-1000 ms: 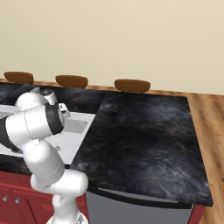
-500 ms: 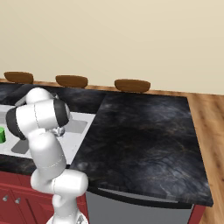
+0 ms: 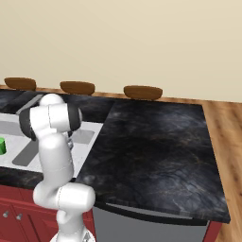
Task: Place the cup in the left basin and the teapot in the right basin of the sink.
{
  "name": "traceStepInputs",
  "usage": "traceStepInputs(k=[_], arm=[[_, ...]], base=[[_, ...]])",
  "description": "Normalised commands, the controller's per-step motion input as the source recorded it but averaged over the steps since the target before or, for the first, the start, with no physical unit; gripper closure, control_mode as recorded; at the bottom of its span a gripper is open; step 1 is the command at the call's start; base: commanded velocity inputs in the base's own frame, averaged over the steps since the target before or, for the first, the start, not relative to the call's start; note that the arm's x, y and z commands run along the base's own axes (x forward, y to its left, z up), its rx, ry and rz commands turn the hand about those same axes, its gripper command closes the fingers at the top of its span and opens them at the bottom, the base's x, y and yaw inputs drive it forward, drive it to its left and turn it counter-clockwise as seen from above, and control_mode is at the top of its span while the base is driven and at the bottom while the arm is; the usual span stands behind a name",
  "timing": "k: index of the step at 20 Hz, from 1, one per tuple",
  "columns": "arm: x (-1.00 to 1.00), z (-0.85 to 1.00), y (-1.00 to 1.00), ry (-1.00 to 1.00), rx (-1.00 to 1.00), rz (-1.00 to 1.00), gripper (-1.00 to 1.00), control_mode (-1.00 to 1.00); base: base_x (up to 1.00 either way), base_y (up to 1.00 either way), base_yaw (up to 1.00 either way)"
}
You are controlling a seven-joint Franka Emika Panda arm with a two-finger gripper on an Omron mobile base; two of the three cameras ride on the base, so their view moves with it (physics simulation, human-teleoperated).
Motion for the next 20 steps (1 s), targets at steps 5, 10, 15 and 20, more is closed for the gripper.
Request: traceStepInputs(k=[5, 10, 15, 20], arm=[[0.16, -0.36, 0.00, 0.00, 0.00, 0.01, 1.00, -1.00], [0.13, -0.29, 0.00, 0.00, 0.00, 0.00, 1.00, -1.00], [0.03, -0.17, 0.00, 0.00, 0.00, 0.00, 1.00, -1.00], [0.00, -0.03, 0.00, 0.00, 0.00, 0.01, 1.00, -1.00]], base=[[0.00, 0.00, 0.00], [0.00, 0.00, 0.00], [0.00, 0.00, 0.00], [0.00, 0.00, 0.00]])
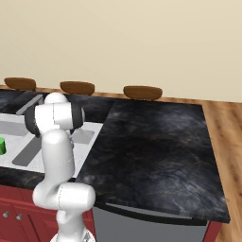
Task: Place the cup in the left basin and the teapot in the right basin of the sink.
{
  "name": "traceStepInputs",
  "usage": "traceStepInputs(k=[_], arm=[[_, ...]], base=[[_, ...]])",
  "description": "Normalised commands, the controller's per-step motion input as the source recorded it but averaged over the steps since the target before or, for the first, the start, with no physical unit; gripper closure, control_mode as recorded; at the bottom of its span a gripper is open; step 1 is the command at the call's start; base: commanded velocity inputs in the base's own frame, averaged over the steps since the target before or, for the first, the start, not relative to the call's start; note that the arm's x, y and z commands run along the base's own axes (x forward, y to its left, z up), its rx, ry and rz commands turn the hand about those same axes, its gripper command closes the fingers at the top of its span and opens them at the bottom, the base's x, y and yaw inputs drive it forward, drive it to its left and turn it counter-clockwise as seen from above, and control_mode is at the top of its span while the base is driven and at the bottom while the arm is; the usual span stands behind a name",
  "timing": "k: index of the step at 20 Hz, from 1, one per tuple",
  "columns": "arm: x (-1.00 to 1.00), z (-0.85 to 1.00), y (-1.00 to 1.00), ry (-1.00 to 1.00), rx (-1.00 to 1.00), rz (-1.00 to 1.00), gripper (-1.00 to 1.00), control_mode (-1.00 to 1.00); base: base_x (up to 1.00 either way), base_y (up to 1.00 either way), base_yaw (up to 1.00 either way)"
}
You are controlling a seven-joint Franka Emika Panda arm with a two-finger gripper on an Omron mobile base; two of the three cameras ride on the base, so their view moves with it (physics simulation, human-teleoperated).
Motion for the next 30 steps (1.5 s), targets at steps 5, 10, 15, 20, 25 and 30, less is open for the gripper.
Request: traceStepInputs(k=[5, 10, 15, 20, 25, 30], arm=[[0.00, 0.00, 0.00, 0.00, 0.00, 0.00, -1.00, -1.00], [0.00, 0.00, 0.00, 0.00, 0.00, 0.00, -1.00, -1.00], [0.00, 0.00, 0.00, 0.00, 0.00, 0.00, -1.00, -1.00], [-0.02, 0.01, 0.00, 0.00, 0.00, 0.00, -1.00, -1.00], [-0.05, 0.13, 0.00, 0.00, 0.00, 0.00, -1.00, -1.00], [-0.09, 0.31, 0.00, 0.00, 0.00, 0.00, -1.00, -1.00]], base=[[0.00, 0.00, 0.00], [0.00, 0.00, 0.00], [0.00, 0.00, 0.00], [0.00, 0.00, 0.00], [0.00, 0.00, 0.00], [0.00, 0.00, 0.00]])
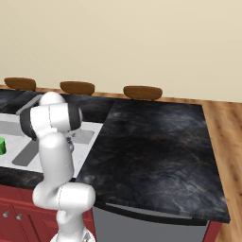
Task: Place the cup in the left basin and the teapot in the right basin of the sink.
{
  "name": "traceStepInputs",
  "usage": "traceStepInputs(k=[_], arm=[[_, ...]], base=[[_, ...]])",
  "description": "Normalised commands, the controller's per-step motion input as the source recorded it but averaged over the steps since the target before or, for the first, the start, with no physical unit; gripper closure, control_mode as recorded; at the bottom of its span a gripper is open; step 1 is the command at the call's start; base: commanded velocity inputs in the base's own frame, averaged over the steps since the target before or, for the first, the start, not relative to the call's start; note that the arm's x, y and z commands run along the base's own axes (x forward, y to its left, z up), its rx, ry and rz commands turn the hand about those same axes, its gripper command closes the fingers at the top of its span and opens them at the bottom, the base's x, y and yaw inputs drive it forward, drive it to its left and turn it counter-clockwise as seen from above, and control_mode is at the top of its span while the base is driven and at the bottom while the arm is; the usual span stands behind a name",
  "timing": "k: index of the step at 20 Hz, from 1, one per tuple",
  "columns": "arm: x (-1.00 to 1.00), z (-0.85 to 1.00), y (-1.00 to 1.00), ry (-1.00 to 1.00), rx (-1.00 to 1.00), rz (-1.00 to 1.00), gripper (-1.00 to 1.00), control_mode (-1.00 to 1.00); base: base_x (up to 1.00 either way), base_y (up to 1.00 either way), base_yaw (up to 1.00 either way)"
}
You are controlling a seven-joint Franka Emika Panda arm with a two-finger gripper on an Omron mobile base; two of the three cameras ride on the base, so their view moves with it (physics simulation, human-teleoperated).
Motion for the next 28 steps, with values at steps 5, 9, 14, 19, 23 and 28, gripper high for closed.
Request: traceStepInputs(k=[5, 9, 14, 19, 23, 28], arm=[[-0.09, 0.38, 0.00, 0.00, 0.00, 0.00, -1.00, -1.00], [-0.22, 0.50, -0.04, 0.00, 0.00, 0.00, -1.00, -1.00], [-0.38, 0.45, -0.11, 0.00, 0.00, 0.00, -1.00, -1.00], [-0.54, 0.41, -0.28, 0.00, 0.02, 0.00, -1.00, -1.00], [-0.63, 0.38, -0.44, 0.00, 0.05, 0.00, -1.00, -1.00], [-0.72, 0.33, -0.47, 0.00, 0.06, 0.00, -1.00, -1.00]], base=[[0.00, 0.00, 0.00], [0.00, 0.00, 0.00], [0.00, 0.00, 0.00], [0.00, 0.00, 0.00], [0.00, 0.00, 0.00], [0.00, 0.00, 0.00]])
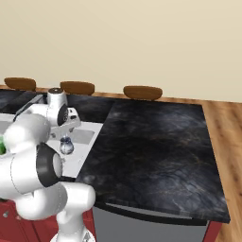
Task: Place the cup in the left basin and the teapot in the right basin of the sink.
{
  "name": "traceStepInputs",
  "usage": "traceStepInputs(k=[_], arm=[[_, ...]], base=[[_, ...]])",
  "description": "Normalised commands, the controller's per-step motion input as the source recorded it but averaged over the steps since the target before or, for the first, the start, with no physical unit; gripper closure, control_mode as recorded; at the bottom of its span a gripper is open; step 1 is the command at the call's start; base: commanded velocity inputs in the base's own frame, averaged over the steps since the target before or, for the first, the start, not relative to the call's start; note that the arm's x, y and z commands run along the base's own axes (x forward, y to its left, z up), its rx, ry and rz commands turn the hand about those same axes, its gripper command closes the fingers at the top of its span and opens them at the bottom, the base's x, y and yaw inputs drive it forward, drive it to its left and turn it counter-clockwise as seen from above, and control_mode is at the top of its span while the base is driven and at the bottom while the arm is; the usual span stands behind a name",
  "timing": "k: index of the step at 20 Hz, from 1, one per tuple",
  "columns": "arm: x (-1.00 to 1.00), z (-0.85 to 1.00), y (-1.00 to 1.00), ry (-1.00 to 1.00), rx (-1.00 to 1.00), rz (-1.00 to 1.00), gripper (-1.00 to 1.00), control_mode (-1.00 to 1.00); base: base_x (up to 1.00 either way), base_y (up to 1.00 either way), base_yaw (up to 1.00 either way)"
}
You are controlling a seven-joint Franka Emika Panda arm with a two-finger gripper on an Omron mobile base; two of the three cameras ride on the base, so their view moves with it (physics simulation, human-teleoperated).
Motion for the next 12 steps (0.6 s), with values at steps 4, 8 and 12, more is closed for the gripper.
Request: traceStepInputs(k=[4, 8, 12], arm=[[-0.72, 0.36, -0.42, 0.00, 0.09, -0.03, -1.00, -1.00], [-0.62, 0.43, -0.39, 0.00, 0.09, -0.05, -1.00, -1.00], [-0.46, 0.55, -0.24, 0.00, 0.07, -0.09, -1.00, -1.00]], base=[[0.00, 0.00, 0.00], [0.00, 0.00, 0.00], [0.00, 0.00, 0.00]])
